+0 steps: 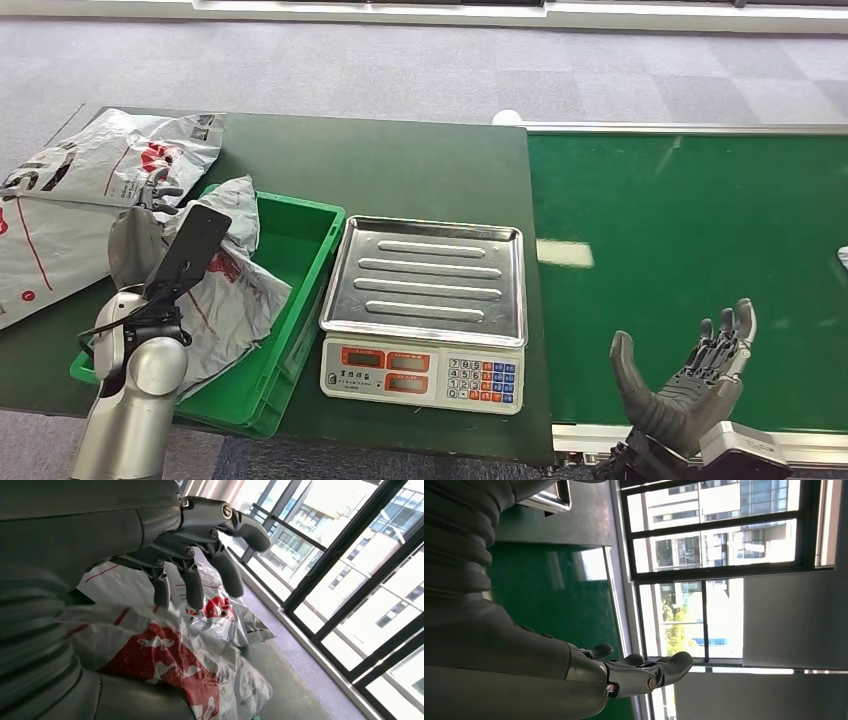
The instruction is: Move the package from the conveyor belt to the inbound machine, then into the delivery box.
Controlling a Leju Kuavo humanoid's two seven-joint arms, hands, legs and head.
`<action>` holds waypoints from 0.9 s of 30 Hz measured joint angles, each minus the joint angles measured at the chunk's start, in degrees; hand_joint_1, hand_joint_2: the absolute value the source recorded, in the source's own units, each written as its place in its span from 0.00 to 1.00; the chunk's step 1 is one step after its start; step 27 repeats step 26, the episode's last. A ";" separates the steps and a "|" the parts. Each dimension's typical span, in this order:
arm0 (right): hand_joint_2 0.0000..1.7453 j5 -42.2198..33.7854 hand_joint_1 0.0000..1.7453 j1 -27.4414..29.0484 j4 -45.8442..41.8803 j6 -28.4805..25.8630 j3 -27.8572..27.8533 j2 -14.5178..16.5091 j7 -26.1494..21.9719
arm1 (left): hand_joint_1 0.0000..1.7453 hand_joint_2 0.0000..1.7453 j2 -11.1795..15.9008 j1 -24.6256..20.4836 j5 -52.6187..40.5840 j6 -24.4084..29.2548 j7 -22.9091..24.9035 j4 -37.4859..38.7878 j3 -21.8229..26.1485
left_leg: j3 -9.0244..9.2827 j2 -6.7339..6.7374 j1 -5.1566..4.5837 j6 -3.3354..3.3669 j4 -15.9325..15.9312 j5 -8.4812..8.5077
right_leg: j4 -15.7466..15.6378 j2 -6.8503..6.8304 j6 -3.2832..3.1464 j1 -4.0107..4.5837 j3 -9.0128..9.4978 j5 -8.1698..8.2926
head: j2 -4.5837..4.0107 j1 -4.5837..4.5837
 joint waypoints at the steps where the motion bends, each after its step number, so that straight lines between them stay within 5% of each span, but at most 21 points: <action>1: 1.00 -0.01 0.00 0.00 0.00 0.00 0.00 -0.02 0.00 | 0.00 1.00 0.00 0.11 -0.54 -0.09 0.17 0.25 0.01 | 0.00 0.00 0.00 0.00 0.00 0.00 | 0.00 0.00 0.00 -0.01 0.00 0.00 | 0.00 0.00; 9: 1.00 -0.68 0.00 -0.11 0.24 0.00 0.00 -0.57 0.00 | 0.00 1.00 -0.19 0.95 -2.11 -0.91 0.92 1.09 0.01 | -0.01 -0.01 -0.02 0.00 0.00 0.00 | 0.00 -0.02 0.00 -0.02 0.01 0.00 | 0.00 0.00; 15: 1.00 -2.28 0.00 -0.45 1.21 0.00 0.00 -1.58 0.00 | 0.00 1.00 -0.89 3.40 1.46 0.04 -3.91 -0.96 0.30 | 0.00 -0.01 -0.01 0.00 0.00 0.00 | 0.00 -0.01 0.00 0.00 0.02 0.00 | 0.00 0.00; 18: 1.00 -3.09 0.00 -0.25 1.89 0.00 -0.09 -2.17 0.00 | 0.00 1.00 -1.14 7.04 6.76 1.03 -8.37 -4.44 0.31 | 0.01 0.06 -0.02 0.01 0.00 -0.04 | 0.00 0.04 0.00 -0.01 0.01 -0.01 | 0.00 0.00; 23: 1.00 -4.53 0.00 2.03 2.19 -0.06 -1.37 -3.22 0.00 | 0.00 1.00 -1.27 17.29 22.59 5.61 -23.50 -13.30 0.31 | 0.00 0.12 -0.03 0.07 0.00 -0.17 | -0.02 0.10 0.04 -0.04 -0.03 -0.14 | 0.00 0.00; 27: 1.00 -4.75 0.00 2.73 2.19 -0.09 -1.80 -3.71 0.00 | 0.00 1.00 -1.27 20.63 23.91 6.14 -24.97 -16.21 0.31 | -0.02 0.10 -0.03 0.08 0.00 -0.20 | -0.03 0.04 0.06 -0.03 -0.02 -0.17 | 0.00 0.00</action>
